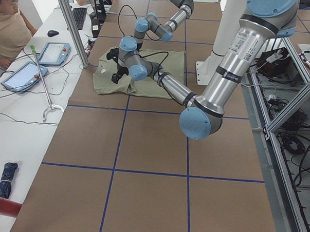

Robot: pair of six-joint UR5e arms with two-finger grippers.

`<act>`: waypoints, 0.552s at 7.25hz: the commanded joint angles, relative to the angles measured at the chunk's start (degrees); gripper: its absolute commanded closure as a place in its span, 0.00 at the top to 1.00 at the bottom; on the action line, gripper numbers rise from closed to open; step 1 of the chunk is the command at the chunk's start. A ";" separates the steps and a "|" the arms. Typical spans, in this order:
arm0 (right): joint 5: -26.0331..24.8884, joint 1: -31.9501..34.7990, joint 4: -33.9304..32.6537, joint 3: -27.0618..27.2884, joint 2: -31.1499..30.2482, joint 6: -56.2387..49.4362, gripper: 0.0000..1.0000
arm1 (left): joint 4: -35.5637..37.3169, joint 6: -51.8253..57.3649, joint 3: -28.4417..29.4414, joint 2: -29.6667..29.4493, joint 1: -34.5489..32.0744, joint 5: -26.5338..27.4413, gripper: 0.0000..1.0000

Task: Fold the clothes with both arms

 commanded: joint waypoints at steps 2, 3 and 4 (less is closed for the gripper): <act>-3.24 -1.13 0.57 -3.30 0.67 0.35 0.64 | -0.03 -0.34 -0.02 0.02 -0.01 -0.01 1.00; -3.61 -1.57 1.27 -3.48 0.49 0.44 0.64 | -0.03 -0.61 -0.02 0.02 0.08 -0.01 1.00; -3.96 -1.75 2.41 -4.62 0.49 0.44 0.63 | -0.03 -0.61 -0.02 0.02 0.08 0.08 1.00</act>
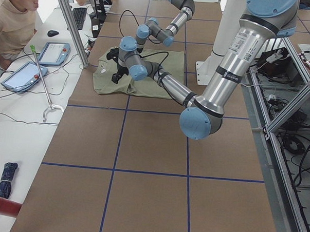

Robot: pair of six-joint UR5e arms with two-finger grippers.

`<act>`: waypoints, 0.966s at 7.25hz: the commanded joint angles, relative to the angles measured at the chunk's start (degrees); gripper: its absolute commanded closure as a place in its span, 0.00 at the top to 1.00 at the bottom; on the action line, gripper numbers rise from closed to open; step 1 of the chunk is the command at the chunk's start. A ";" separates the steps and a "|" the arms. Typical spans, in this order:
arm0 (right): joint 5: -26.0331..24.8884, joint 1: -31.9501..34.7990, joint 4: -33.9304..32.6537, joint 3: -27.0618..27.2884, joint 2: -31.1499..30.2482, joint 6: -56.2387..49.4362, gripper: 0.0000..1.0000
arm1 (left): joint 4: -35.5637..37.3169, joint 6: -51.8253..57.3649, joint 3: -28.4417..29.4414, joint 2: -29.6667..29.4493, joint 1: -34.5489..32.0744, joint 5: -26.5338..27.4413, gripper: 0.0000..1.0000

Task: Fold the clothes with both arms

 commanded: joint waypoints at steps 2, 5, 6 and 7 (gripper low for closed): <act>-0.78 -0.40 1.98 -2.04 0.06 0.03 0.55 | 0.00 -0.80 -0.09 0.00 0.04 0.07 1.00; -0.70 -0.40 1.89 -2.04 0.32 -0.06 0.00 | 0.00 -0.80 0.00 0.00 0.04 0.07 1.00; -0.78 -0.40 1.89 -2.04 0.32 -0.06 0.00 | 0.00 -0.89 -0.09 0.00 0.04 0.07 1.00; -0.70 -0.40 1.98 -1.96 0.32 0.03 0.00 | 0.00 -0.89 -0.09 0.00 0.04 0.07 1.00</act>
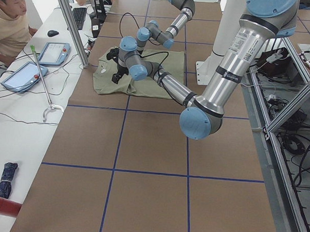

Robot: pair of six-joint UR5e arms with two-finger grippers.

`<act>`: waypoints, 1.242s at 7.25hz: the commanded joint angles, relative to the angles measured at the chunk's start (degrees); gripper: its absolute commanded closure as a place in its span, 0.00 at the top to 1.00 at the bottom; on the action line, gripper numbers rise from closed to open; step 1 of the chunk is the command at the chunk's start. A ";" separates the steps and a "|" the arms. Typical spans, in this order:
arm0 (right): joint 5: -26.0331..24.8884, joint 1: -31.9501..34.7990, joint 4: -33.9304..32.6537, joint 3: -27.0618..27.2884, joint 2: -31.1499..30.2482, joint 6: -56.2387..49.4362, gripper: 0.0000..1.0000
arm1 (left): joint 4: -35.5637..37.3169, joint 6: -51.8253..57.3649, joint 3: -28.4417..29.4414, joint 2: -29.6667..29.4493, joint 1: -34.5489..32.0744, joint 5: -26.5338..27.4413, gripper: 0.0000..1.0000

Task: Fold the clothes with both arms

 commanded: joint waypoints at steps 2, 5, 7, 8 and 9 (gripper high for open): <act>0.22 0.87 -0.29 1.30 -0.24 -0.89 0.00 | 0.00 -0.64 -0.04 0.00 0.00 0.00 1.00; 0.84 4.82 -1.16 9.62 -8.91 -7.19 0.00 | 0.00 -1.43 -0.13 0.00 0.18 0.00 1.00; 0.67 6.23 -2.93 11.94 -11.39 -10.56 0.00 | -0.44 -2.75 -0.13 -0.09 0.44 0.00 1.00; 0.32 6.59 -2.93 12.03 -12.27 -11.96 0.00 | -0.44 -2.75 -0.13 -0.09 0.44 0.00 1.00; 0.05 6.85 -2.76 11.94 -12.72 -13.10 0.00 | -0.44 -2.75 -0.13 -0.09 0.44 0.00 1.00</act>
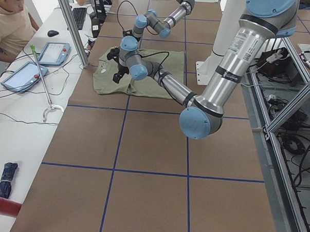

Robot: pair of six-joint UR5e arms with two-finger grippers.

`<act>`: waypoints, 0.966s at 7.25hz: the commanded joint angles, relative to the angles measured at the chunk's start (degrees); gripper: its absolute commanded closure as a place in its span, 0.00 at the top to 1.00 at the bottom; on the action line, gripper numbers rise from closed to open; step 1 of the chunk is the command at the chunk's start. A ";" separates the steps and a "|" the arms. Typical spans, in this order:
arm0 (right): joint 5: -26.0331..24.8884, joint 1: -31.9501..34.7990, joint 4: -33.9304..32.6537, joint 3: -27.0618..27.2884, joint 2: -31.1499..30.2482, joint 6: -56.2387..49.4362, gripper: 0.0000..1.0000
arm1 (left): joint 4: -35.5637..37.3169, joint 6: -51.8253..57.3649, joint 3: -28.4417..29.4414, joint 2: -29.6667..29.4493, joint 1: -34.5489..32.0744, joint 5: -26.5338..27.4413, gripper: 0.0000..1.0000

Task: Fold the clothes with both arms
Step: 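Move both grippers down to the hem corners nearest the robot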

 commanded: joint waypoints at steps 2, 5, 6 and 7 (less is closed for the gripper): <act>-0.26 0.62 0.47 0.12 -1.31 -1.72 0.00 | -0.02 0.00 0.00 -0.01 0.11 0.00 1.00; 5.32 1.05 4.84 2.82 -0.95 6.66 1.00 | -0.19 -1.30 -0.35 -0.01 0.11 0.44 1.00; 9.89 1.32 5.74 7.72 -1.83 12.81 1.00 | -0.63 -10.97 -2.44 1.99 0.64 0.96 1.00; 10.98 0.45 5.49 15.51 -6.10 16.61 1.00 | -1.24 -15.77 -5.86 4.10 1.95 1.40 1.00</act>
